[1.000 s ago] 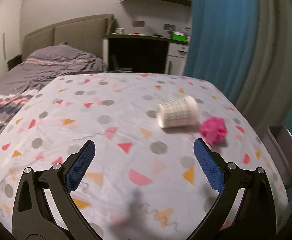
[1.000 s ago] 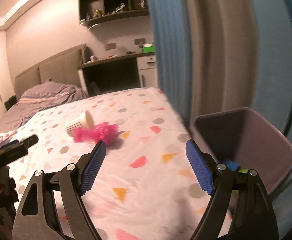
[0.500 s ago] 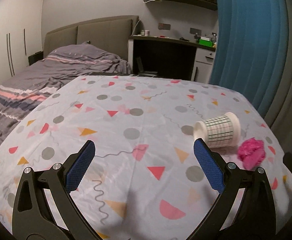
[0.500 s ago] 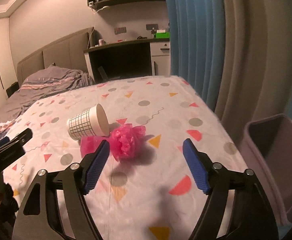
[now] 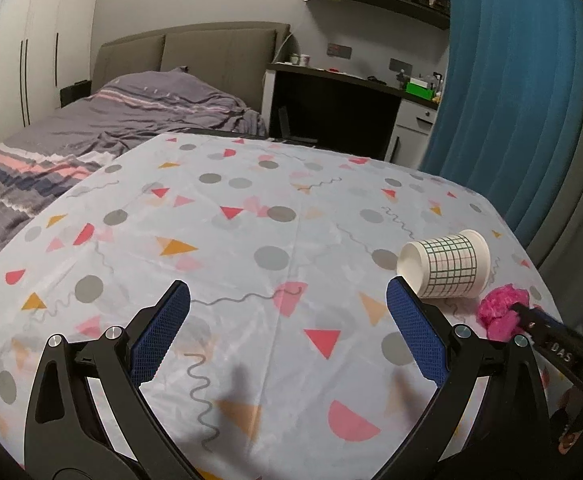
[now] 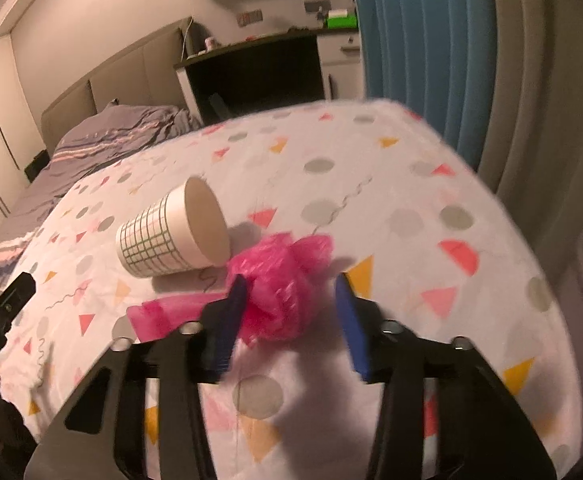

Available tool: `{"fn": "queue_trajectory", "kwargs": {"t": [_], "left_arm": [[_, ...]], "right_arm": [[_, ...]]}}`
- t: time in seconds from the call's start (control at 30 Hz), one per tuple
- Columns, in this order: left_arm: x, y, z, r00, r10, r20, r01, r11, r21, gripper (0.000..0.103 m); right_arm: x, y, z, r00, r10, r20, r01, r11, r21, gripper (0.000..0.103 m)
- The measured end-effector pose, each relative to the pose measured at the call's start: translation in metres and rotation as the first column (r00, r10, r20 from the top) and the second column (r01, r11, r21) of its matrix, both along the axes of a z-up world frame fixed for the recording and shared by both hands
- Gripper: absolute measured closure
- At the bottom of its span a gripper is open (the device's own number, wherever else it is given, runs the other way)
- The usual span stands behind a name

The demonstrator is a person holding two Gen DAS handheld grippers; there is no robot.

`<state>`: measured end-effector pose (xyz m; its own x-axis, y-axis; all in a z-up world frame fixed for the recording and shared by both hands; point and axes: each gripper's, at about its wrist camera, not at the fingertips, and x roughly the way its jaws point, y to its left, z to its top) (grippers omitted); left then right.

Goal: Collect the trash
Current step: 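Grasp the pink plastic bag with the right tool while the left tool grasps the green-grid cup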

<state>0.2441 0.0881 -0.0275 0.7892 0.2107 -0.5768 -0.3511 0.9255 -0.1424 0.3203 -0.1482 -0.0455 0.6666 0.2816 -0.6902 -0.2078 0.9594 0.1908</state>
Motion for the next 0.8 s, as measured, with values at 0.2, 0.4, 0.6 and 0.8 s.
{"fn": "queue_trajectory", "kwargs": {"t": [0.2, 0.4, 0.6, 0.8], "left_arm": [[0.001, -0.004, -0.002, 0.999, -0.042, 0.000, 0.042, 0.999, -0.015, 0.006], [-0.001, -0.016, 0.001, 0.994, -0.105, 0.023, 0.106, 0.994, -0.020, 0.006], [0.011, -0.046, 0.012, 0.977, -0.214, 0.025, 0.215, 0.973, -0.080, 0.006], [0.044, -0.085, 0.016, 0.959, -0.282, 0.026, 0.284, 0.956, -0.071, 0.006]], "right_arm": [[-0.006, 0.001, 0.002, 1.000, 0.015, 0.002, -0.015, 1.000, -0.016, 0.082], [-0.019, -0.014, 0.010, 0.999, -0.039, 0.025, 0.041, 0.998, -0.056, 0.083], [-0.046, -0.037, 0.030, 0.993, -0.055, 0.103, 0.061, 0.997, -0.057, 0.083], [-0.065, -0.062, 0.035, 0.988, -0.080, 0.129, 0.082, 0.996, -0.015, 0.083]]}}
